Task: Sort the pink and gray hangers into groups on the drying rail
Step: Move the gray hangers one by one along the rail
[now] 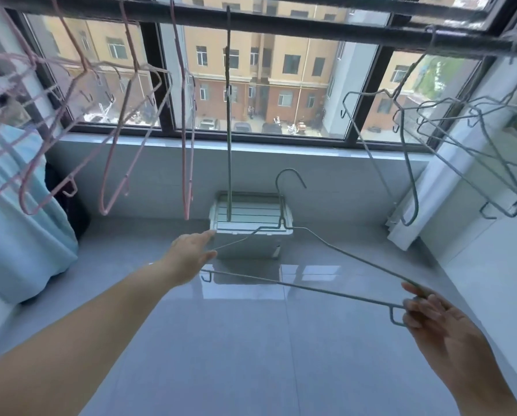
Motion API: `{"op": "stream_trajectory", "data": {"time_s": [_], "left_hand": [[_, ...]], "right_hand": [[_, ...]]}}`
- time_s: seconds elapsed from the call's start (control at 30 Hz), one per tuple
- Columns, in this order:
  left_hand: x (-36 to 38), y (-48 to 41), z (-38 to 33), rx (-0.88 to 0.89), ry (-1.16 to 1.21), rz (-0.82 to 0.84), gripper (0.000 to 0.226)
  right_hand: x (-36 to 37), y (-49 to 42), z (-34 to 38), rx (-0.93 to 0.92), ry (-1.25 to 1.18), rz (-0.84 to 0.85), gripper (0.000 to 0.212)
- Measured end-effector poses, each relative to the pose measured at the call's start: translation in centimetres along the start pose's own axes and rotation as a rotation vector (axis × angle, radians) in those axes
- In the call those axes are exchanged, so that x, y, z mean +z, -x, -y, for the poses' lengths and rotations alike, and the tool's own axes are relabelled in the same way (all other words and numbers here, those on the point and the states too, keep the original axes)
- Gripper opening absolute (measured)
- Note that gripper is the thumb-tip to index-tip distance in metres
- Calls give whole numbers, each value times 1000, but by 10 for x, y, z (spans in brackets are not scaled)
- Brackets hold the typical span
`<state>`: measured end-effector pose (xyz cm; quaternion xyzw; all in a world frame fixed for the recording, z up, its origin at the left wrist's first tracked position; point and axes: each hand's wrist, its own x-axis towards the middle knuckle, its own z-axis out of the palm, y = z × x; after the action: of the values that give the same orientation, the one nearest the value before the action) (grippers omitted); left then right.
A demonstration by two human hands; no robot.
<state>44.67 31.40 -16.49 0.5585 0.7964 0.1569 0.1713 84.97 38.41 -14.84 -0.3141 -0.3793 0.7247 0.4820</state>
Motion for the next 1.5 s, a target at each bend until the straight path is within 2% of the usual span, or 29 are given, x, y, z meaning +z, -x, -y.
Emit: {"op": "stream_trajectory", "data": {"time_s": [0.1,0.2,0.3,0.37,0.47,0.53,0.63,0.7,0.8,0.9,0.97,1.07,1.13,1.33,1.5], "left_hand": [[5,12,8,0,55,51,42],[9,20,17,-39,210,90,14],[11,26,30,-86,246,124,30],[14,30,38,-116,229,128,32],[20,35,42,-197,204,188,31],[26,37,36,-262,233,262,27],[36,39,22,-315,346,299,27],[42,40,8,-336,416,299,31],[48,43,-21,-360,598,343,30],[50,45,-55,-421,949,350,29],[49,47,-76,-442,1178,348,25],[45,52,-99,-392,1388,343,19],[38,52,-111,-326,1487,340,18],[4,53,-131,-89,1400,165,19],[-35,51,-139,117,1276,109,36]], "right_hand": [[-3,1,2,12,-2,5,45],[-5,-1,0,58,-5,-11,27],[0,-12,-17,121,125,-153,27],[3,-21,-37,109,306,-304,26],[16,-25,-65,169,471,-436,40],[31,-18,-89,274,574,-397,41],[66,4,-125,398,756,-126,34],[91,20,-144,415,868,54,29],[119,35,-163,362,1019,264,31],[135,44,-164,320,1127,394,41],[139,48,-157,253,1177,391,42],[140,51,-140,75,1177,301,18],[141,51,-125,-27,1134,231,16],[153,50,-81,-244,1010,79,23],[165,36,-53,-405,967,37,29]]}}
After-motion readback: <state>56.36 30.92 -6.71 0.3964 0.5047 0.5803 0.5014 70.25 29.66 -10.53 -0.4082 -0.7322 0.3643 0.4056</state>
